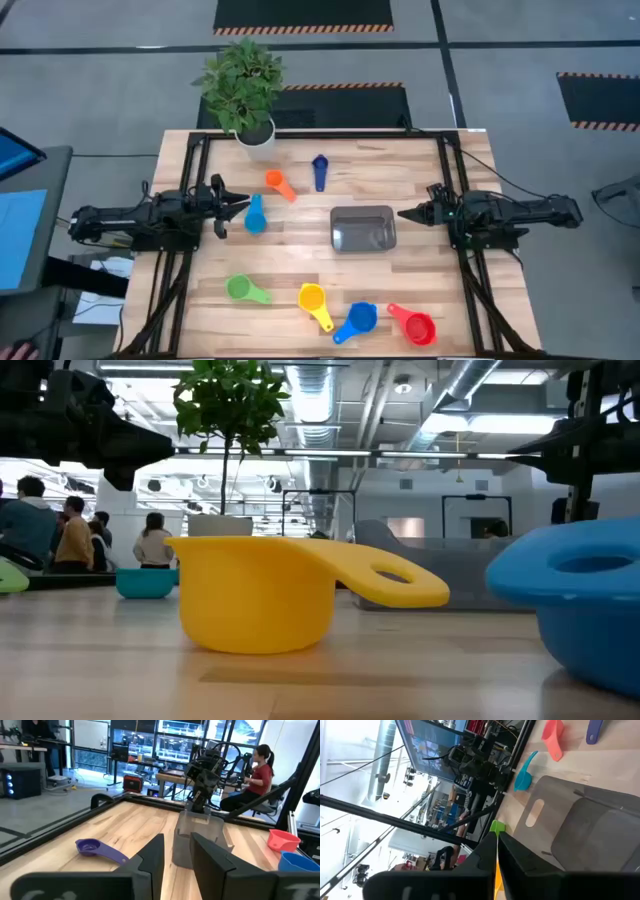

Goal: Nest measuring cups in basket

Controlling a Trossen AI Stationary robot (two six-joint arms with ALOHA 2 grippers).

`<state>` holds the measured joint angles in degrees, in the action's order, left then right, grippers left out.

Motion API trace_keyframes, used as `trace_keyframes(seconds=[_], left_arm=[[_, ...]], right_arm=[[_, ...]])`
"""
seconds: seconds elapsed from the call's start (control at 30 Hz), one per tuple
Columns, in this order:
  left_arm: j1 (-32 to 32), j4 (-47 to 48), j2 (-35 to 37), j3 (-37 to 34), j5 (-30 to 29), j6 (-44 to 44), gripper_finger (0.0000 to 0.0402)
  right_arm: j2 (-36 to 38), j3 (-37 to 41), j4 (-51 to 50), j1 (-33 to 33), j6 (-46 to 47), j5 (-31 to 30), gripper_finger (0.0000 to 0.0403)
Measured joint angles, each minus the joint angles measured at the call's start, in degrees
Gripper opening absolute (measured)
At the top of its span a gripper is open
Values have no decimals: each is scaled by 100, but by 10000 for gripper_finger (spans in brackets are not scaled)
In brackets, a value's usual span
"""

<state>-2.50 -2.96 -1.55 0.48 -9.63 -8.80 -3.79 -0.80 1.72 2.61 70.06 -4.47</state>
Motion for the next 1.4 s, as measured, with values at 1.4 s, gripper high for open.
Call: trace_keyframes(seconds=[1.4], left_arm=[[0,0,-1,1,0,-353,82]], right_arm=[[0,2,2,-2,-1,0,42]])
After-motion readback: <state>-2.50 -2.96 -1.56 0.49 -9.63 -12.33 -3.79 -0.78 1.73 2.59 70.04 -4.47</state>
